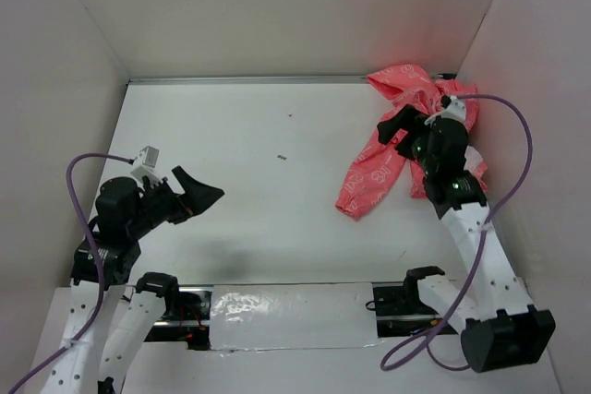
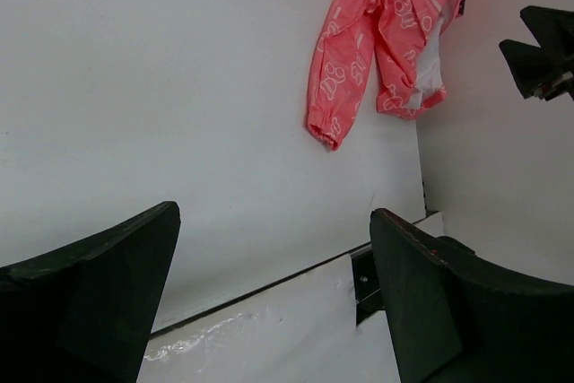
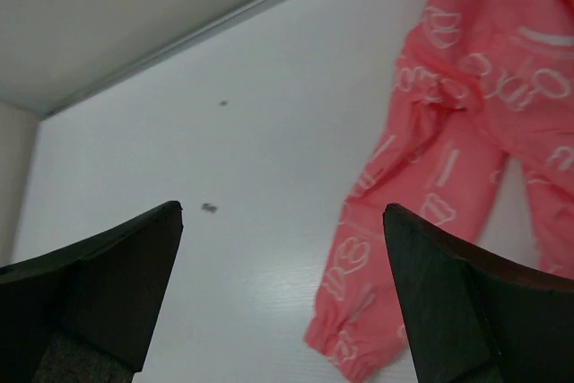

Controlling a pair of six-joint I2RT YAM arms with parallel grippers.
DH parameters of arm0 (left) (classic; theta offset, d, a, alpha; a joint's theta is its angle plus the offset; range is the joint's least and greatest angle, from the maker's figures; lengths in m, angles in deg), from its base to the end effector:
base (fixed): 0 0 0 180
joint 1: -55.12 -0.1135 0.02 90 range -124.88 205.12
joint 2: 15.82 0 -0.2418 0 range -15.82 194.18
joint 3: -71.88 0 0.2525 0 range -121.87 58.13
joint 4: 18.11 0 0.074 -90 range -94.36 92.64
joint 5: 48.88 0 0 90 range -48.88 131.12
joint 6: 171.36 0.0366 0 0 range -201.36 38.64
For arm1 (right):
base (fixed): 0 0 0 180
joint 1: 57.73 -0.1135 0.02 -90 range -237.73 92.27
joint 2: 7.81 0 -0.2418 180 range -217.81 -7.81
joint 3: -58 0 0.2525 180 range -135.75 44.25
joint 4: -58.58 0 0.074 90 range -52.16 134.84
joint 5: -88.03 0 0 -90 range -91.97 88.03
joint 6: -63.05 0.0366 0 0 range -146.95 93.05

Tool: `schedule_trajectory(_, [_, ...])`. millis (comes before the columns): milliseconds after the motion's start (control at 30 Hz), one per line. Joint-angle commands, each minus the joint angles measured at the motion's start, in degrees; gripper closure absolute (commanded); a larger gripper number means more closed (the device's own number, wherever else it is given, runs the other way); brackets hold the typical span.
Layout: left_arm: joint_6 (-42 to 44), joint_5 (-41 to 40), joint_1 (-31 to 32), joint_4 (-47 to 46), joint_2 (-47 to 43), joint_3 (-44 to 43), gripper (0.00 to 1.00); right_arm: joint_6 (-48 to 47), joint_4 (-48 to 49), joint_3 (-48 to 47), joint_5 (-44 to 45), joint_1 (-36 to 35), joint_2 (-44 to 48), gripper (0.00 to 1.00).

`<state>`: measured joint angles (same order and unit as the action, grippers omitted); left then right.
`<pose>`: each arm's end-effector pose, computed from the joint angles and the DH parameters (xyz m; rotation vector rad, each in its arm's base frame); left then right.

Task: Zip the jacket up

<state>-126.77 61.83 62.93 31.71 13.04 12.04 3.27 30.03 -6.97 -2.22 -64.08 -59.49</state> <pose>0.1242 -0.0301 0.3252 -0.3934 1.9593 -0.9587 0.2211 0.0248 0.3321 0.3818 1.8213 0.4498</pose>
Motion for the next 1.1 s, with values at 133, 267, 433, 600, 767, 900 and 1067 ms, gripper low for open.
schedule_trajectory(133, [-1.17, 1.53, -0.08, -4.34, 2.25, -0.5, 0.01, -17.47, -3.73, -14.76, 17.29, 7.64, -22.11, 0.0])
schedule_trajectory(267, [-0.56, 1.09, -0.08, -5.84, 4.36, 0.38, 0.01, -23.16, -11.9, -30.82, 9.77, 13.9, -41.6, 0.04])
schedule_trajectory(433, [-0.12, -1.72, 0.01, -7.77, 5.85, 1.26, 0.01, -28.8, -9.63, -41.3, 6.05, 17.68, -56.74, 0.0])
schedule_trajectory(600, [0.06, -3.57, -0.08, -8.3, 7.61, 1.26, 0.01, -29.6, -16.38, -53.88, 17.63, 17.07, -68.53, 0.0])
schedule_trajectory(767, [-0.12, -4.19, -0.08, -9.62, 8.58, 2.23, 0.01, -31.63, -21.74, -62.41, 9.16, 16.55, -75.15, 0.63])
schedule_trajectory(900, [-0.29, -3.48, 0.01, -8.83, 9.02, 0.91, 0.01, -30.31, -21.24, -59.98, -10.0, 14.88, -64.83, 1.0])
schedule_trajectory(1067, [-0.47, -3.22, -0.08, -5.94, 6.65, -0.58, 0.01, -26.8, -21.48, -60.12, -23.05, 4.9, -47.15, 1.0])
